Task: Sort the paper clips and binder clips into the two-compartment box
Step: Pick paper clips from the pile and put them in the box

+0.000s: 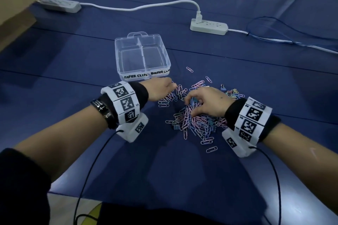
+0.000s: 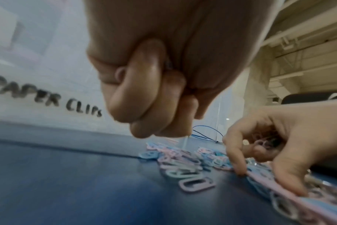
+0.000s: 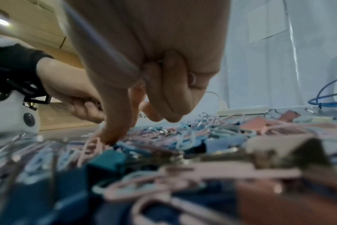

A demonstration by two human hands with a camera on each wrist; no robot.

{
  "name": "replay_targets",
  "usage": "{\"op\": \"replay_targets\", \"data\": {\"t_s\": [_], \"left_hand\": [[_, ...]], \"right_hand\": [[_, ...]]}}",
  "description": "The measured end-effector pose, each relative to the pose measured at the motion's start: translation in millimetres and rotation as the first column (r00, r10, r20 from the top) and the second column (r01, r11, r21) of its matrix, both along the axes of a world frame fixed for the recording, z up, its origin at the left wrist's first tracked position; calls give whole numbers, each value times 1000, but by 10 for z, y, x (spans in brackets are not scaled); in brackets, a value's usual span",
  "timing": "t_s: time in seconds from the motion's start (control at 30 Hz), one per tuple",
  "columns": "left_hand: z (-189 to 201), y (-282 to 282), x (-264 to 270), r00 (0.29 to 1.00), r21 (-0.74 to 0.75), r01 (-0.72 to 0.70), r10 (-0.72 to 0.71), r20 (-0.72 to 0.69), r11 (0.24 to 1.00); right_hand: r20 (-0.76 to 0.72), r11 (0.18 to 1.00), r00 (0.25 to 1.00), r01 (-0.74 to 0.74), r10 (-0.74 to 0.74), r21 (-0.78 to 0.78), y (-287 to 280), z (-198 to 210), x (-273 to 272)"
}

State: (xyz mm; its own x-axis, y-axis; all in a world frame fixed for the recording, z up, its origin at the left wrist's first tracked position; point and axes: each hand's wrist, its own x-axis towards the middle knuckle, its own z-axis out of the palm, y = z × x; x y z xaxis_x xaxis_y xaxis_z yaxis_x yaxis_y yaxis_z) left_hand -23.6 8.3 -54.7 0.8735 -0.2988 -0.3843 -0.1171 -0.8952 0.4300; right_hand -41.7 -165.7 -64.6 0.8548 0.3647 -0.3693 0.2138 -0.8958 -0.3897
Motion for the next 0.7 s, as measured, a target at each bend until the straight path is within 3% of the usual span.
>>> {"op": "replay_targets", "data": {"t_s": [0.13, 0.3, 0.47, 0.63, 0.7], "left_hand": [[-14, 58, 23, 992, 189, 123, -127, 10, 974], [-88, 39, -27, 964, 483, 251, -260, -50, 839], [-127, -75, -119, 928, 519, 258, -358, 100, 815], [-166, -235, -195, 876, 594, 301, -462, 137, 746], [-196, -294, -214, 882, 593, 285, -448, 145, 753]], "right_hand": [[31, 998, 999, -36, 38, -45, 9, 17, -10], [76, 992, 993, -87, 94, -94, 15, 5, -21], [81, 999, 996, -37, 38, -24, 11, 0, -50], [104, 1000, 995, -1, 3, -18, -19, -57, -51], [97, 1000, 995, -7, 7, -2, -32, -83, -43]]}}
